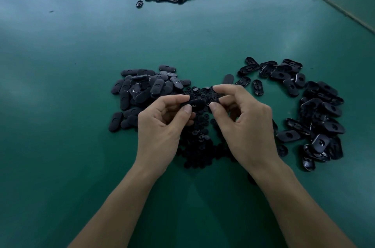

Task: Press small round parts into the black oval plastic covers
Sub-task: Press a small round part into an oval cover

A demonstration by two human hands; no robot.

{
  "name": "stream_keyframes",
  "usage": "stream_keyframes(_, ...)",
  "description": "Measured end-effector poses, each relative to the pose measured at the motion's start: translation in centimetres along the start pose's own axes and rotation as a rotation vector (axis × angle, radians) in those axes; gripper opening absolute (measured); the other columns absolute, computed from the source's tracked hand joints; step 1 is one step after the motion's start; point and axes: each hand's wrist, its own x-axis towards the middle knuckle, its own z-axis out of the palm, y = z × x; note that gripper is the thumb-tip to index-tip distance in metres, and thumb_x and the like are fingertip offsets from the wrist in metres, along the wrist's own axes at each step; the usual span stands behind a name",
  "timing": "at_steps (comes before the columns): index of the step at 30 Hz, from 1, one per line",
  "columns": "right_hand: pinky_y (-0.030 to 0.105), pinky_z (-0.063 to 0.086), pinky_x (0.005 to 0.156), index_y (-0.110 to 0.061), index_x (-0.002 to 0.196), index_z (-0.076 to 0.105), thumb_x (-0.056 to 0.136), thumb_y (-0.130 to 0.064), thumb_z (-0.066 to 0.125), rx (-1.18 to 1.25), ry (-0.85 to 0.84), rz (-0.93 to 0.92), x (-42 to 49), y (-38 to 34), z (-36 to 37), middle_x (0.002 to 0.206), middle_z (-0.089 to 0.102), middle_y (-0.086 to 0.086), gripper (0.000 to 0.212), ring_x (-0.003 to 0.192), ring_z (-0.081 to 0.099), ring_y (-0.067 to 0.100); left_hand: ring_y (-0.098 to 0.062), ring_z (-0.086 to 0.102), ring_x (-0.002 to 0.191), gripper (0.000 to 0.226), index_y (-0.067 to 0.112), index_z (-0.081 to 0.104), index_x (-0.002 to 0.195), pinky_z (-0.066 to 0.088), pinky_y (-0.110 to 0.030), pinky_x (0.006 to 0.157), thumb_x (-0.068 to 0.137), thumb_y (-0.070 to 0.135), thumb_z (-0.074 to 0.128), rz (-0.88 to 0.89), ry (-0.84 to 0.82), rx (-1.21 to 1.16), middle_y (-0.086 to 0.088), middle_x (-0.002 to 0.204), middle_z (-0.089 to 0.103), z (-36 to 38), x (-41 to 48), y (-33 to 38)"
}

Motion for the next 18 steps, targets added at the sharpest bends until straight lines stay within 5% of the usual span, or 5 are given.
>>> stream_keyframes(6,0.008,0.048,0.078,-0.017,0.1,0.075,0.092,-0.009,0.069,-0.027,-0.02,-0.014,0.0,0.05,0.06,0.091,0.072,-0.008,0.012,0.085,0.064,0.002,-0.015,0.073,0.078,0.019,0.017,0.073,0.1,0.057,-0.021,0.071,0.091,0.0,0.069,-0.004,0.008,0.009,-0.003,0.085,0.075,0.07,0.03,0.09)
stream_keyframes(14,0.006,0.044,0.077,-0.018,0.126,0.067,0.095,-0.01,0.065,-0.008,-0.113,-0.057,-0.23,-0.68,0.19,0.088,0.066,-0.013,0.032,0.084,0.061,0.001,-0.013,0.073,0.078,0.021,0.015,0.073,0.098,0.057,-0.021,0.074,0.089,-0.003,0.069,-0.005,-0.013,0.046,-0.002,0.086,0.076,0.27,-0.15,0.33)
stream_keyframes(18,0.003,0.044,0.069,-0.016,0.102,0.07,0.09,-0.01,0.071,0.024,-0.13,0.006,-0.53,-0.6,0.3,0.082,0.064,-0.02,0.013,0.079,0.062,-0.006,-0.015,0.073,0.083,0.022,0.017,0.074,0.096,0.059,-0.025,0.079,0.088,-0.004,0.071,0.014,-0.051,0.101,-0.001,0.088,0.077,0.2,-0.23,0.35)
